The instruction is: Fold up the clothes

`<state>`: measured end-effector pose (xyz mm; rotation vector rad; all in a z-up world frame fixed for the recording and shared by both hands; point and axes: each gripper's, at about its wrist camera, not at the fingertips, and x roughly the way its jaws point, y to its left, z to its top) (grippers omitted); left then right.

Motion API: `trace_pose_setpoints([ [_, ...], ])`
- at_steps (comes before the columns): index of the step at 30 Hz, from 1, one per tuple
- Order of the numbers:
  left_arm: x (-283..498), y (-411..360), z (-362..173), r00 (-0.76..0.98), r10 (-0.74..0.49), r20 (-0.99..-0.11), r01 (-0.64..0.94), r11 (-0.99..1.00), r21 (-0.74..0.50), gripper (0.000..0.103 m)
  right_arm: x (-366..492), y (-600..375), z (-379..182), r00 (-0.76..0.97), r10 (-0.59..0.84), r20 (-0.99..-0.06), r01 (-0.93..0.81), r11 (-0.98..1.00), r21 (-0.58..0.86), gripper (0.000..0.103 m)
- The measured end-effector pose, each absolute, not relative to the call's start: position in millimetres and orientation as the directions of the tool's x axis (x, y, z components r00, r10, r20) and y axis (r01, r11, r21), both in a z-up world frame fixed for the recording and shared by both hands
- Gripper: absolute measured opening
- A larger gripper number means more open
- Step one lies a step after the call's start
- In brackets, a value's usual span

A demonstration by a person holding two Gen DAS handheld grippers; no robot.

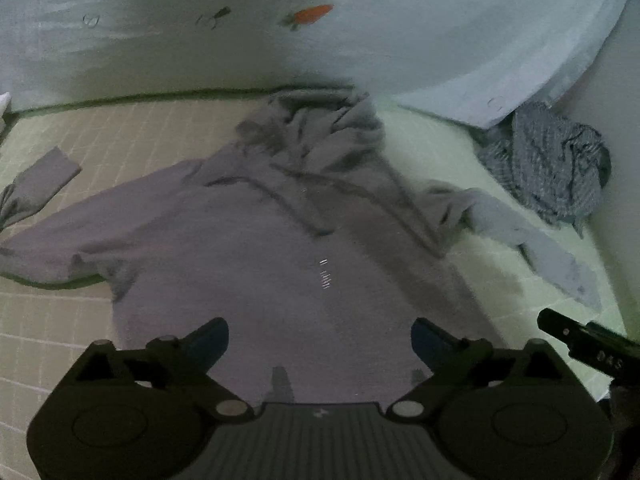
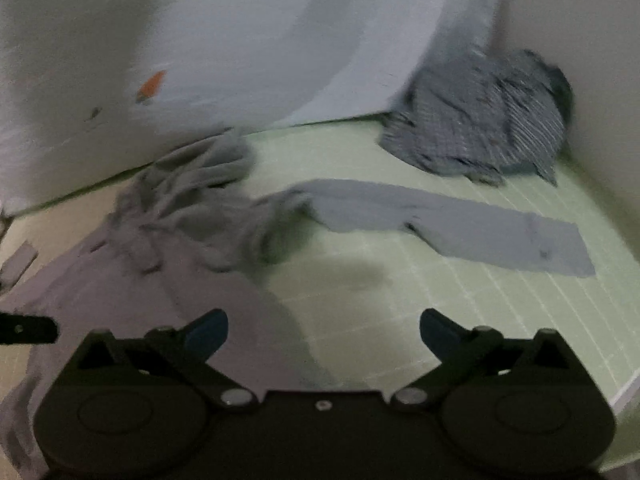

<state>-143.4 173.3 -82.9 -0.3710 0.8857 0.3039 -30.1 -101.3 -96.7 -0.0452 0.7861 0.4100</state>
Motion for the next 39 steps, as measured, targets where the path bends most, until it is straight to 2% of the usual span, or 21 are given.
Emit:
trace_pose_setpoints([
  [6,-119,116,-78,0.587,0.208,-0.782,-0.529,0.830,-0.177,0.100,35,-176,-140,0.610,0.300,-0.733,-0.293,0.945,0.143,0.103],
  [10,-114,69,-71,0.625,0.276,-0.730,-0.586,0.784,-0.206,0.100,85,-236,-161,0.593,0.279,-0.755,-0.298,0.947,0.117,0.103],
  [15,-103,26,-71,0.578,0.311,-0.754,-0.677,0.699,-0.230,0.100,137,-288,-176,0.571,0.285,-0.770,-0.291,0.947,0.135,0.103],
  [20,-100,-4,-71,0.542,0.313,-0.780,-0.668,0.724,-0.174,0.100,179,-305,-189,0.544,0.307,-0.781,-0.341,0.931,0.128,0.102],
  [23,-98,-13,-72,0.528,0.312,-0.790,-0.669,0.726,-0.161,0.100,193,-308,-199,0.525,0.323,-0.787,-0.366,0.921,0.133,0.092],
  [24,-97,-15,-71,0.527,0.311,-0.791,-0.670,0.724,-0.162,0.100,197,-309,-202,0.524,0.324,-0.788,-0.368,0.920,0.133,0.092],
  [28,-95,-25,-63,0.539,0.315,-0.781,-0.653,0.742,-0.151,0.100,215,-310,-205,0.519,0.331,-0.788,-0.406,0.907,0.114,0.092],
  [31,-90,-30,-61,0.534,0.318,-0.783,-0.644,0.753,-0.134,0.100,230,-308,-208,0.474,0.359,-0.804,-0.469,0.876,0.115,0.098],
  [35,-87,-33,-61,0.521,0.319,-0.792,-0.656,0.743,-0.132,0.100,233,-303,-209,0.462,0.353,-0.814,-0.518,0.852,0.076,0.098],
  [37,-86,-34,-62,0.517,0.319,-0.794,-0.664,0.735,-0.137,0.100,232,-303,-209,0.464,0.359,-0.810,-0.529,0.846,0.072,0.095],
  [38,-86,-35,-62,0.516,0.319,-0.795,-0.667,0.732,-0.140,0.100,231,-304,-208,0.467,0.367,-0.804,-0.535,0.841,0.073,0.087],
  [39,-85,-35,-63,0.515,0.319,-0.796,-0.671,0.728,-0.143,0.100,230,-304,-207,0.473,0.375,-0.798,-0.540,0.838,0.074,0.071],
])
